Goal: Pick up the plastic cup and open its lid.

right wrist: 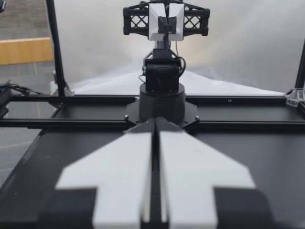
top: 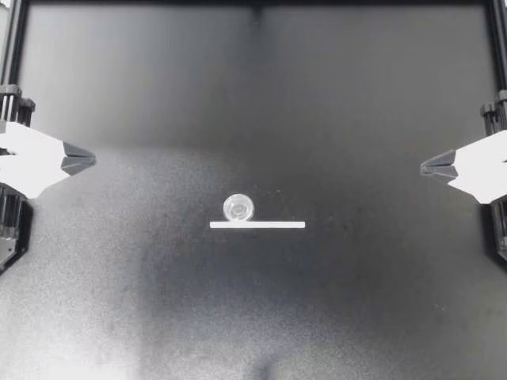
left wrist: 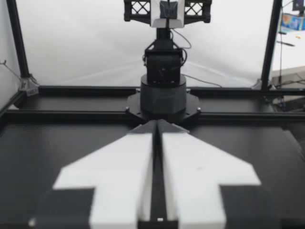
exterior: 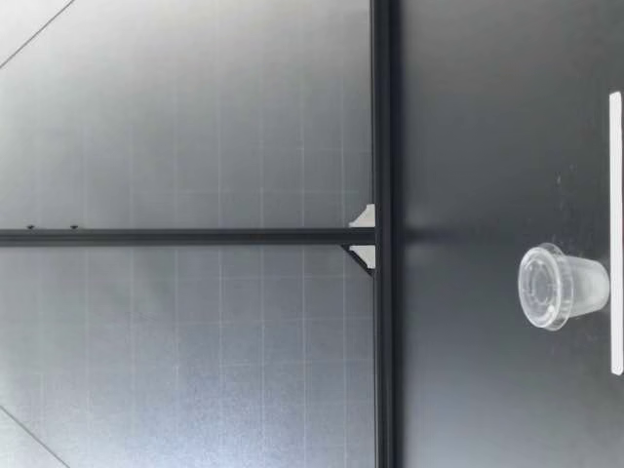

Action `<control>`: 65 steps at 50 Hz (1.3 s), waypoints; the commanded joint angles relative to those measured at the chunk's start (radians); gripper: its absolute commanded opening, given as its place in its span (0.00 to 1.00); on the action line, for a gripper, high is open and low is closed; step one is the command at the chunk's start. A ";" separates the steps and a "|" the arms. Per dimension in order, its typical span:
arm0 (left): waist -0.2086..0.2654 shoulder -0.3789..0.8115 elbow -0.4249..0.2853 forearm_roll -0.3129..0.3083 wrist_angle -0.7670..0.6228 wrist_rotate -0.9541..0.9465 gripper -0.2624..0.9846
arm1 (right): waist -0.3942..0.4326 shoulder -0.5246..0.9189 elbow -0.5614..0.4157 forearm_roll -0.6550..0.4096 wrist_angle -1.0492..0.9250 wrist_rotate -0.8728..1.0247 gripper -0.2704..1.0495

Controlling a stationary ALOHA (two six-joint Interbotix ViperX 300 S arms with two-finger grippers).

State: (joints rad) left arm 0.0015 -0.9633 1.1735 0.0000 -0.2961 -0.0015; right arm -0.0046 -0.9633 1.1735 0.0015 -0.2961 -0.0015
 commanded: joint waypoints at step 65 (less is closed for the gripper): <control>0.063 0.761 0.012 -0.014 -0.219 0.009 0.74 | -0.066 0.488 -0.087 0.009 -0.179 0.002 0.07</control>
State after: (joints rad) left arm 0.0614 -0.2470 1.2149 -0.0123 -0.4648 0.0015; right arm -0.0583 -0.5047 1.1229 0.0092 -0.4663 -0.0015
